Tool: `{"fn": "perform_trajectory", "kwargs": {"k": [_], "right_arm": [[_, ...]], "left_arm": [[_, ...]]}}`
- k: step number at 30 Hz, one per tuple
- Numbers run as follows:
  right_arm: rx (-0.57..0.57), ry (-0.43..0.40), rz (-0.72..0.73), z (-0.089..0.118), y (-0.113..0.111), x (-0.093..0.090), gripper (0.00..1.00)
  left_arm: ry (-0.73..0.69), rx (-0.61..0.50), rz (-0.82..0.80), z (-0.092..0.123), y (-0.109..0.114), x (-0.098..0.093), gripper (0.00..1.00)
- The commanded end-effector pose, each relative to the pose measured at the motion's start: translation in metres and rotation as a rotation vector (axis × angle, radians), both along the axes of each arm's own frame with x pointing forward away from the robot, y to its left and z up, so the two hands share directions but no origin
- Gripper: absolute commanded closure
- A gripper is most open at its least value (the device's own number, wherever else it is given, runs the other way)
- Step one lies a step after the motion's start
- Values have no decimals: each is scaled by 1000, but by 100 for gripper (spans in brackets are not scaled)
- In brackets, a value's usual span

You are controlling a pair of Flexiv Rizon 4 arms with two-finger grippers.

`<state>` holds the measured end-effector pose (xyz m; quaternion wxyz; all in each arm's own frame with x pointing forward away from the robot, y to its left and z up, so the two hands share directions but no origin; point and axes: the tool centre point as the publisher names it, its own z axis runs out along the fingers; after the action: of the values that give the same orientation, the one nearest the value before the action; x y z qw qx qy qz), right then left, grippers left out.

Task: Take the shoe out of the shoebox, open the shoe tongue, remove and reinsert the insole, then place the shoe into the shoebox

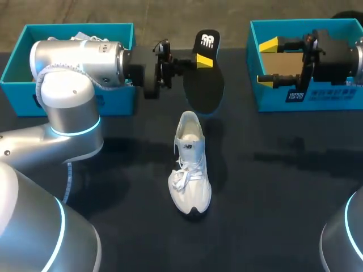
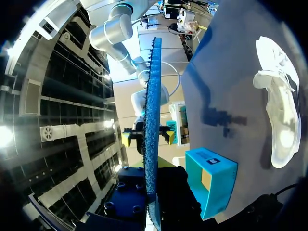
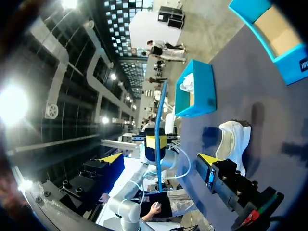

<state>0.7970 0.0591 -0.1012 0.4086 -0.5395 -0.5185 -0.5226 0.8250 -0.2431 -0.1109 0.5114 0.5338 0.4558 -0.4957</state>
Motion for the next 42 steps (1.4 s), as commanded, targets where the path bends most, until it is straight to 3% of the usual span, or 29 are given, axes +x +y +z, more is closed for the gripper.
{"fn": "perform_trajectory", "kwargs": {"k": [1, 3, 12, 18, 24, 42], "right_arm": [[-1, 0, 0, 0, 1, 1, 0], [-1, 0, 0, 0, 1, 1, 0], [-1, 0, 0, 0, 1, 1, 0], [-1, 0, 0, 0, 1, 1, 0], [-1, 0, 0, 0, 1, 1, 0], [-1, 0, 0, 0, 1, 1, 0]], "left_arm": [[-1, 1, -2, 0, -1, 1, 100], [-1, 1, -2, 0, -1, 1, 100], [481, 19, -65, 7, 6, 10, 100], [1009, 6, -52, 5, 9, 16, 100], [1484, -46, -125, 19, 7, 9, 100], [1519, -52, -146, 23, 6, 8, 100]]}}
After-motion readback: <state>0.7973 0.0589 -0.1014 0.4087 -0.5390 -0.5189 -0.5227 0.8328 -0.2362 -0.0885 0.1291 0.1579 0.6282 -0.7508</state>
